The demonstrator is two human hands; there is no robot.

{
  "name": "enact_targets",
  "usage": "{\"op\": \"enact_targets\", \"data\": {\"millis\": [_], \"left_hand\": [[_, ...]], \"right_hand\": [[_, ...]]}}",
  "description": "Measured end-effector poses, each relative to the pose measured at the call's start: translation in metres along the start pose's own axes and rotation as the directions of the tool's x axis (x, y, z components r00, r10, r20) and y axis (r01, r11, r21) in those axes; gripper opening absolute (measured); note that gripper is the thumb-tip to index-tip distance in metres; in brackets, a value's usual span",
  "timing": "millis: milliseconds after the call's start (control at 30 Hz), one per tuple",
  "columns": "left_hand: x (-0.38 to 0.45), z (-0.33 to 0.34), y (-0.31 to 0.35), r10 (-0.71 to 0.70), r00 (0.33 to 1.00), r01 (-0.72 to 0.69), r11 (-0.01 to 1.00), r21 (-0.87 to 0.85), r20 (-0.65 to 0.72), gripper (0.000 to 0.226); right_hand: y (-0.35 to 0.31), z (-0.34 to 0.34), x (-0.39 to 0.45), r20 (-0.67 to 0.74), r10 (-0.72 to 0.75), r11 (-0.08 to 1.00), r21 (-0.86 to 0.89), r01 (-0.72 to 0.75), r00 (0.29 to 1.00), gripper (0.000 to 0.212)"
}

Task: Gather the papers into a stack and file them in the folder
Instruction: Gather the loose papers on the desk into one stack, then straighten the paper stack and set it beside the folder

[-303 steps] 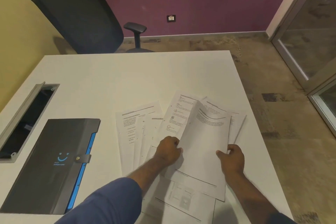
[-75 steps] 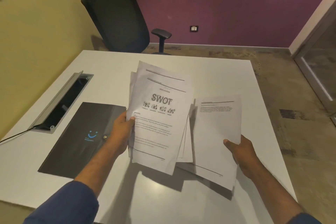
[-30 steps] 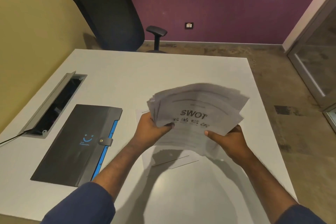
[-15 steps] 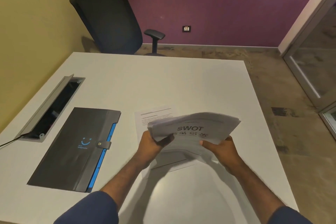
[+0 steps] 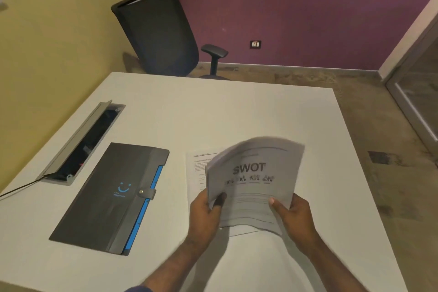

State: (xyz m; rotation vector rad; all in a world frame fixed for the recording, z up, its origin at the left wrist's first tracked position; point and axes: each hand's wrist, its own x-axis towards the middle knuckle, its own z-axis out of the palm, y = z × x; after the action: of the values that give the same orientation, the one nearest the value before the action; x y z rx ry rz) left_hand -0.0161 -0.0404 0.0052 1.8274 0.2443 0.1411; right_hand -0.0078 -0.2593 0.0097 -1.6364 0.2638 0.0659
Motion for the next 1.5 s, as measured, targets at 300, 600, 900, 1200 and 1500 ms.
{"op": "enact_targets", "data": {"millis": [300,600,900,1200,1500], "left_hand": [[0.044,-0.018,-0.03,-0.283,0.946,0.322,0.797,0.511,-0.156,0.024],[0.046,-0.028,-0.05,-0.514,0.853,0.497,0.749,0.438,-0.088,0.013],[0.047,-0.041,-0.025,-0.661,0.737,0.669,0.743,-0.011,0.138,0.042],[0.056,-0.086,0.008,-0.522,0.775,0.55,0.835,0.029,0.357,0.047],[0.067,-0.112,0.04,-0.274,0.924,0.311,0.944,-0.107,0.268,0.044]], "right_hand": [[-0.004,0.042,0.041,0.123,0.121,0.951,-0.299,-0.079,0.985,0.018],[0.05,0.063,0.03,0.068,0.127,0.767,-0.64,-0.055,0.99,0.019],[0.048,0.068,0.022,-0.018,0.194,0.893,-0.41,-0.184,0.981,0.015],[0.001,0.058,0.0,0.026,0.215,0.973,0.083,-0.217,0.976,0.04],[-0.058,0.074,-0.004,0.102,0.085,0.996,0.025,-0.088,0.991,0.015]]}}
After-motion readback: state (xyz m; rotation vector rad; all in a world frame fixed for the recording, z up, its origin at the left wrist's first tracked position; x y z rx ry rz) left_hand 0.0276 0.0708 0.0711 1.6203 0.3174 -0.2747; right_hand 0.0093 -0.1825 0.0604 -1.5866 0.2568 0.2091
